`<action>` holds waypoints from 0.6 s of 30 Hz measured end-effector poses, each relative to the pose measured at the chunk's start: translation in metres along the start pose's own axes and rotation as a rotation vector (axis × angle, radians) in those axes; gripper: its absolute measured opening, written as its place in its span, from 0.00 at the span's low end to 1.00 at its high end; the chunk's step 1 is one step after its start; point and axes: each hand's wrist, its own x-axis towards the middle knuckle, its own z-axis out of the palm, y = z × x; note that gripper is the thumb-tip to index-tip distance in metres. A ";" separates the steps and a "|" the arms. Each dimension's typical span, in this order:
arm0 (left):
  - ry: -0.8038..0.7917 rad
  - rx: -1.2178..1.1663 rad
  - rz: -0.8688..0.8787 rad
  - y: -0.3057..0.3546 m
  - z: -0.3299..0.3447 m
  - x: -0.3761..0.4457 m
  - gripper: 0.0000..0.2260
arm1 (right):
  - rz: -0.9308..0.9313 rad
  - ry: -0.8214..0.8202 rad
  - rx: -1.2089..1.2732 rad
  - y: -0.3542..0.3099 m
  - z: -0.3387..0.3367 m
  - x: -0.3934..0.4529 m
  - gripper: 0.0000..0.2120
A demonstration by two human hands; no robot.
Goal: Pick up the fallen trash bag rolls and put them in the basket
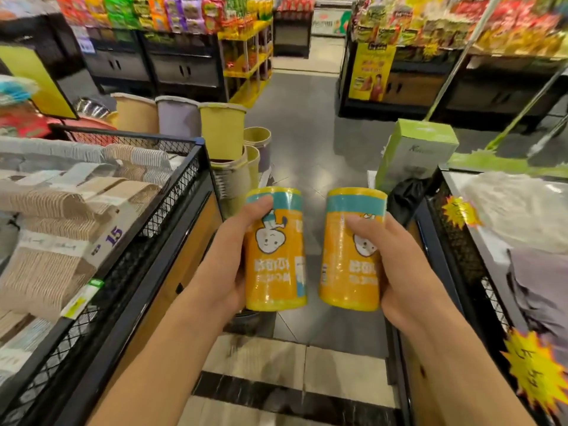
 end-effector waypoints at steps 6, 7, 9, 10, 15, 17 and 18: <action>-0.024 0.020 0.007 -0.003 0.035 0.058 0.22 | -0.017 -0.015 0.007 -0.013 -0.033 0.048 0.23; -0.032 0.025 0.001 -0.003 0.039 0.066 0.23 | -0.021 -0.018 -0.001 -0.015 -0.036 0.055 0.24; -0.052 0.016 0.004 -0.001 0.046 0.089 0.21 | -0.030 -0.009 -0.007 -0.019 -0.042 0.073 0.24; -0.064 0.011 0.011 0.000 0.048 0.100 0.20 | -0.031 0.001 -0.010 -0.022 -0.044 0.082 0.24; -0.135 -0.001 -0.007 0.011 0.054 0.170 0.21 | -0.024 0.076 -0.053 -0.035 -0.054 0.141 0.25; -0.159 -0.009 -0.002 0.016 0.054 0.200 0.24 | -0.023 0.103 -0.076 -0.041 -0.054 0.166 0.25; -0.166 -0.020 0.000 0.019 0.054 0.215 0.25 | -0.021 0.117 -0.084 -0.044 -0.053 0.179 0.25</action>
